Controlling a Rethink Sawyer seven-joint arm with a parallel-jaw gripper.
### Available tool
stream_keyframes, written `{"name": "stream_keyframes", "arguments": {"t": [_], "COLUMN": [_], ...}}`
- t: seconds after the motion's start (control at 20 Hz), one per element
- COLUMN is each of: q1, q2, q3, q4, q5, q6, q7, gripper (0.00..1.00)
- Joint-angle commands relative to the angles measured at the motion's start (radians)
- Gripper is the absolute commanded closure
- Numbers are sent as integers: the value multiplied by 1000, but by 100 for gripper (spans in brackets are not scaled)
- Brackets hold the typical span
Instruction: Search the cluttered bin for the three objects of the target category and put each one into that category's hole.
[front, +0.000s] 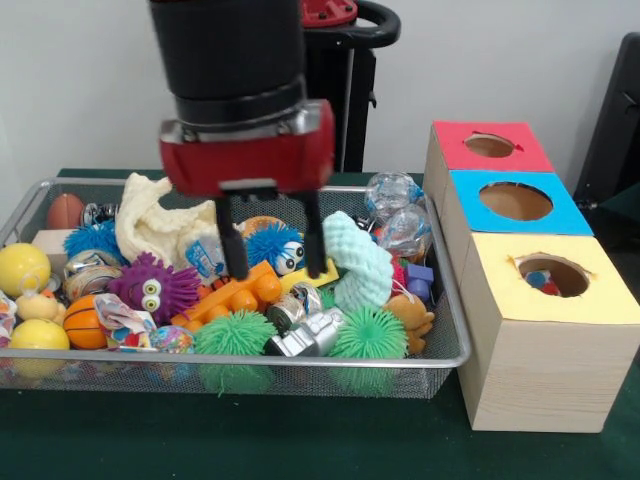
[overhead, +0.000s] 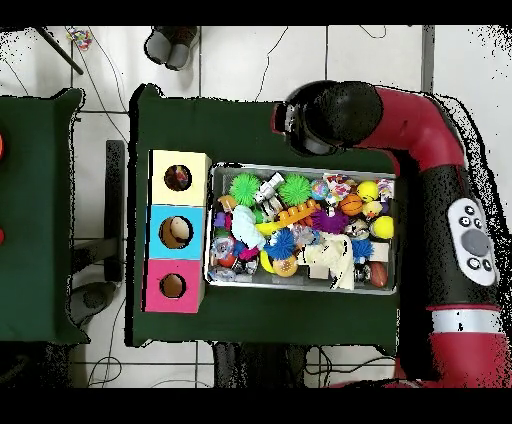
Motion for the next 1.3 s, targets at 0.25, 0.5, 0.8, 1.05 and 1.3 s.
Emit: {"name": "stream_keyframes", "arguments": {"t": [0.25, 0.5, 0.8, 1.05, 1.3], "q1": [-56, -43, -102, -124, -125], "q2": [-117, -155, -134, -106, -78], "q3": [-3, -32, 33, 69, 64], "q4": [373, 449, 555, 580, 532], "q5": [-26, -75, -29, -11, -41], "q6": [-161, -196, -239, -228, -222], "q7": [-60, -56, -92, -112, -125], "gripper": [0, 0, 0, 0, 0]}}
